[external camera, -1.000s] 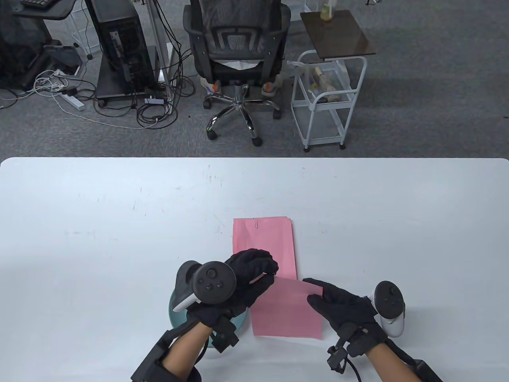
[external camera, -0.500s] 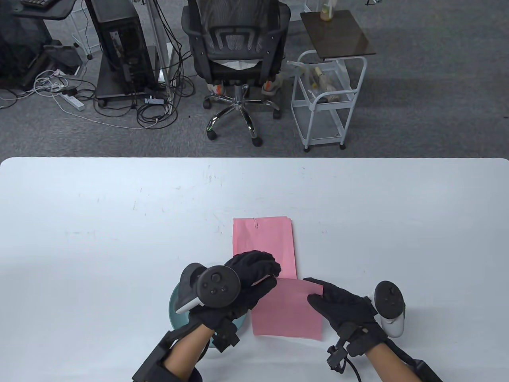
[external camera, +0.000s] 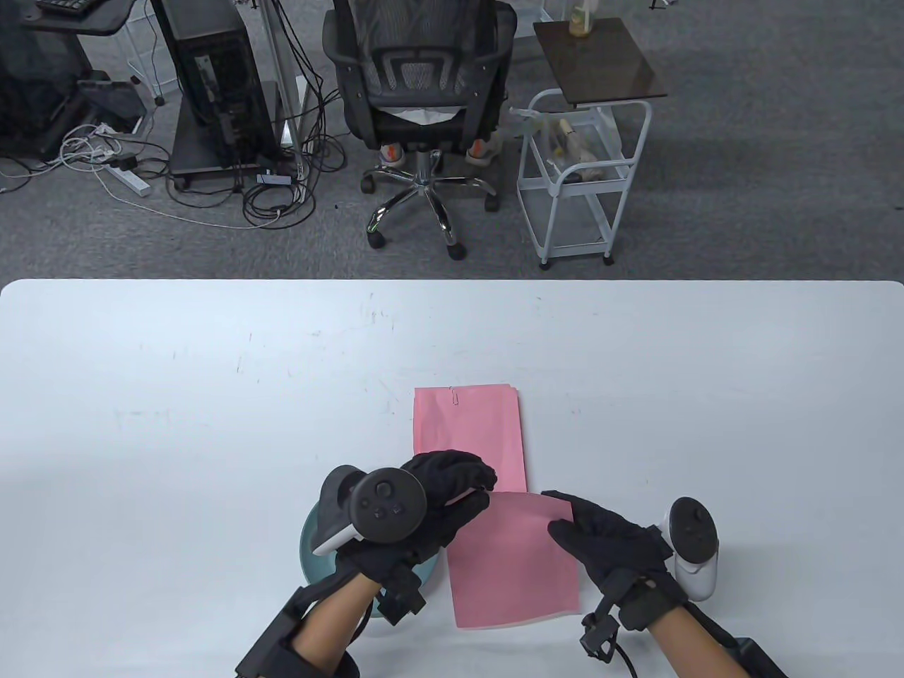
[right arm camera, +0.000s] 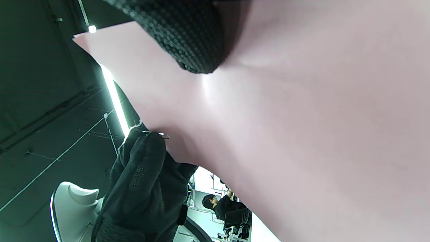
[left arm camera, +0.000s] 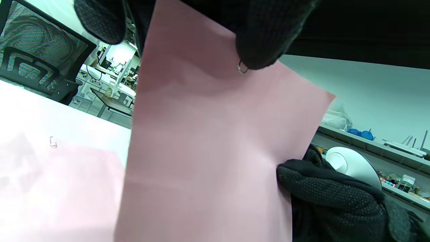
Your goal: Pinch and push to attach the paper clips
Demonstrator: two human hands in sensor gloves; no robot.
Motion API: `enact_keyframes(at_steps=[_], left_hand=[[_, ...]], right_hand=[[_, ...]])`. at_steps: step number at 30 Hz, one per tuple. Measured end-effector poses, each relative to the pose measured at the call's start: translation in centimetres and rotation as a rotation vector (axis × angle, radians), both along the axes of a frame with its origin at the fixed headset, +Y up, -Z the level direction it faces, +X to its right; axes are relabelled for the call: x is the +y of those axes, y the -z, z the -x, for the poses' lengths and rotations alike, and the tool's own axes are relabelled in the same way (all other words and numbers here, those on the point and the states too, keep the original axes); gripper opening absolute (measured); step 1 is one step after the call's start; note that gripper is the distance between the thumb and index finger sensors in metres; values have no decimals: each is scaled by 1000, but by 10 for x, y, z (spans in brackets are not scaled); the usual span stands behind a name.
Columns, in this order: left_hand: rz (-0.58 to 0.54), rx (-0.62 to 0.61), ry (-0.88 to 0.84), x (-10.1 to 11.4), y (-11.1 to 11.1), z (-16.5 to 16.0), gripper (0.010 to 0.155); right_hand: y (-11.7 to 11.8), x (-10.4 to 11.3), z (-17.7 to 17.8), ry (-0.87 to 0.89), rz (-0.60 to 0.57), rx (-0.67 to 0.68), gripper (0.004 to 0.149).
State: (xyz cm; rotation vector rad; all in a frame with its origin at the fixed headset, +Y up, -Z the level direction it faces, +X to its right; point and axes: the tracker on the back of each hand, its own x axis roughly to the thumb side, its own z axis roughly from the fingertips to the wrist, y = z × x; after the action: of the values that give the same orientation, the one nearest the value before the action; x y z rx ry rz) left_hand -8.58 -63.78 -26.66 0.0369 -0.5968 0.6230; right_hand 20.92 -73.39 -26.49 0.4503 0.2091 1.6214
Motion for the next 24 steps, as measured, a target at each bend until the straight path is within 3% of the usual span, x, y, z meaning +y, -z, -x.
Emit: enact_keyframes(at_steps=[13, 21, 24], left_hand=[[-13, 11, 1, -1, 0, -2, 41], [-91, 42, 192, 3, -5, -8, 40], [-108, 49, 188, 1, -6, -10, 41]], right_hand=[[-1, 0, 2, 10, -9, -5, 41], [-2, 0, 2, -16, -32, -12, 41], [-2, -1, 2, -18, -34, -18, 41]])
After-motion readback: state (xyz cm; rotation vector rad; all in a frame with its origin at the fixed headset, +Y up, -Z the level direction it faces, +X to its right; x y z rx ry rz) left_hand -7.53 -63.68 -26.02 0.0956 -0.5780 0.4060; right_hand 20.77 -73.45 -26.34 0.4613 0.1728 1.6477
